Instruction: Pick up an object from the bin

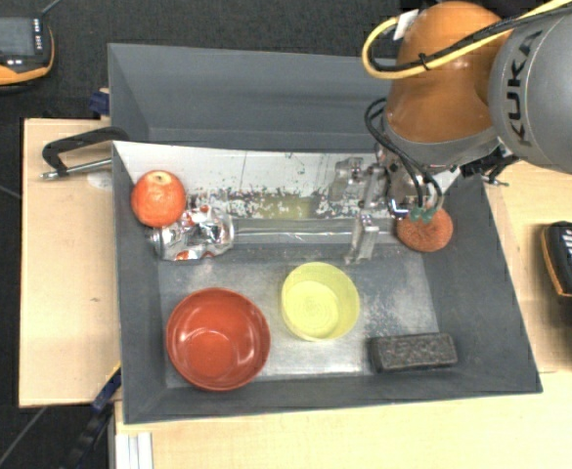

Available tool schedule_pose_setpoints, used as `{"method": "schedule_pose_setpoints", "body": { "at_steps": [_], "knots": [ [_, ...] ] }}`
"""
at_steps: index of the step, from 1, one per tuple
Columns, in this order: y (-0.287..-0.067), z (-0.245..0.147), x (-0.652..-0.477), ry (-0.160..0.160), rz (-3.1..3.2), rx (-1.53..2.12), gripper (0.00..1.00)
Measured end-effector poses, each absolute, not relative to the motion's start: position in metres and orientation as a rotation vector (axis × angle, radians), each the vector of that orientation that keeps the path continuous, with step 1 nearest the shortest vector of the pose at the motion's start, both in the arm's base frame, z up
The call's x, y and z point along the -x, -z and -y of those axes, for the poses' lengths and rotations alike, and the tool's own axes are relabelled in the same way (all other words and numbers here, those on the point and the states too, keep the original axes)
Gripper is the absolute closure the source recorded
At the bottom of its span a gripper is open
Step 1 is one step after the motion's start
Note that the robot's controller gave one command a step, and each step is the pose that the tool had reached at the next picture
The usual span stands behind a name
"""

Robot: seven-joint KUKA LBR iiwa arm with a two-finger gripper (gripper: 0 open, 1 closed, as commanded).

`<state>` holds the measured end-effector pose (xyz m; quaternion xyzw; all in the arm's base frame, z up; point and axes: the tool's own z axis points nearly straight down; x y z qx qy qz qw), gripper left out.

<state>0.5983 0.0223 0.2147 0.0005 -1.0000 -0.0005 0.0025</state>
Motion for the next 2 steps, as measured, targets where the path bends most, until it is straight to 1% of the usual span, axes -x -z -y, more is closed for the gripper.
{"method": "schedule_pose_setpoints", "body": {
  "at_steps": [1, 2],
  "knots": [
    [-0.067, -0.048, -0.578, 0.006, 3.098, -0.464, 0.0],
    [-0.071, 0.028, -0.572, 0.003, 3.08, -0.579, 0.0]
  ]
}}
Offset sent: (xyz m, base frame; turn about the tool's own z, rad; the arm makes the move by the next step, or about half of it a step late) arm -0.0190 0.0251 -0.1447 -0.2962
